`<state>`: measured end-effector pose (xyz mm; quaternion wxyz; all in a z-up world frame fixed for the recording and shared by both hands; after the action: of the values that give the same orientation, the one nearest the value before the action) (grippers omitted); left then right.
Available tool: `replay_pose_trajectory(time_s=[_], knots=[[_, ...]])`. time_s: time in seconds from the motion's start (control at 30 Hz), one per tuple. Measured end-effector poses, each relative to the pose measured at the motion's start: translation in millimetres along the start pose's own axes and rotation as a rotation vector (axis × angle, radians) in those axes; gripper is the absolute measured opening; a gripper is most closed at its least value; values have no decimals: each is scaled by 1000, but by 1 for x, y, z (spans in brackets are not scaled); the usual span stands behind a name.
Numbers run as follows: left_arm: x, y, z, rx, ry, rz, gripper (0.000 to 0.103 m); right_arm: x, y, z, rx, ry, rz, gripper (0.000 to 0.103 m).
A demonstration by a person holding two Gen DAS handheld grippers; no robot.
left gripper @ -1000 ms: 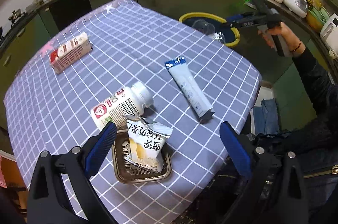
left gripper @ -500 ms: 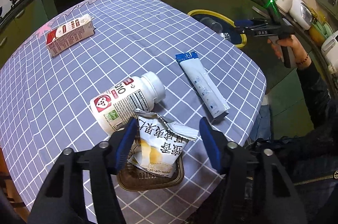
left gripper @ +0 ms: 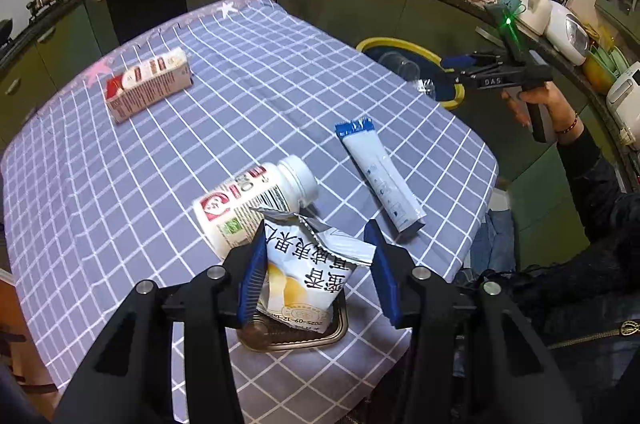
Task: Collect trash
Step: 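Grasp the white snack wrapper on the brown tray with the left gripper, then carry the snack wrapper over the bin and release it with the left gripper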
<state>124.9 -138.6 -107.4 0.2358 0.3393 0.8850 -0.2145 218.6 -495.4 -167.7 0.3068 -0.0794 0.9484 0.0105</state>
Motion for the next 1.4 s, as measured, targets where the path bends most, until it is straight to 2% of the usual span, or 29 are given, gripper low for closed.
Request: replay_pose_trajectory(time_s=[0.2, 0.33, 0.47, 0.67, 0.77, 0.93, 1.03, 1.17, 1.33, 1.4], knots=[[-16, -12, -16, -11, -29, 35, 45, -1, -2, -16, 6, -33, 4, 74], [-43, -33, -19, 15, -33, 108, 45, 2, -14, -37, 25, -78, 35, 73], [-82, -60, -4, 65, -33, 195, 45, 12, -36, -58, 51, -115, 86, 73], [-152, -106, 49, 167, -8, 320, 45, 39, -76, -84, 98, -138, 171, 73], [-189, -124, 88, 246, 23, 312, 45, 54, -95, -95, 119, -146, 214, 73], [-233, -144, 156, 321, 51, 289, 45, 81, -120, -107, 123, -152, 295, 74], [-249, -153, 202, 337, 87, 264, 46, 94, -127, -108, 117, -145, 327, 73], [-256, -159, 243, 299, 130, 269, 47, 110, -134, -104, 111, -127, 361, 74], [-260, -157, 255, 286, 143, 264, 62, 114, -139, -101, 103, -120, 377, 74], [-262, -154, 245, 286, 129, 257, 62, 112, -136, -101, 99, -125, 373, 74]])
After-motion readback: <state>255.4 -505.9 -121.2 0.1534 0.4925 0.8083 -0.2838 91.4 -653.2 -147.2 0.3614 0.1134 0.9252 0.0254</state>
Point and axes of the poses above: each gripper's, at about its wrist camera, not at the fingertips, and z roughly the way its jaws point, y to its left, x to its underside, the point moved 5 cm from there along z, roughly the way its jaws point, and after that the axes turned 9 degrees about x, right-handed, at the moved point
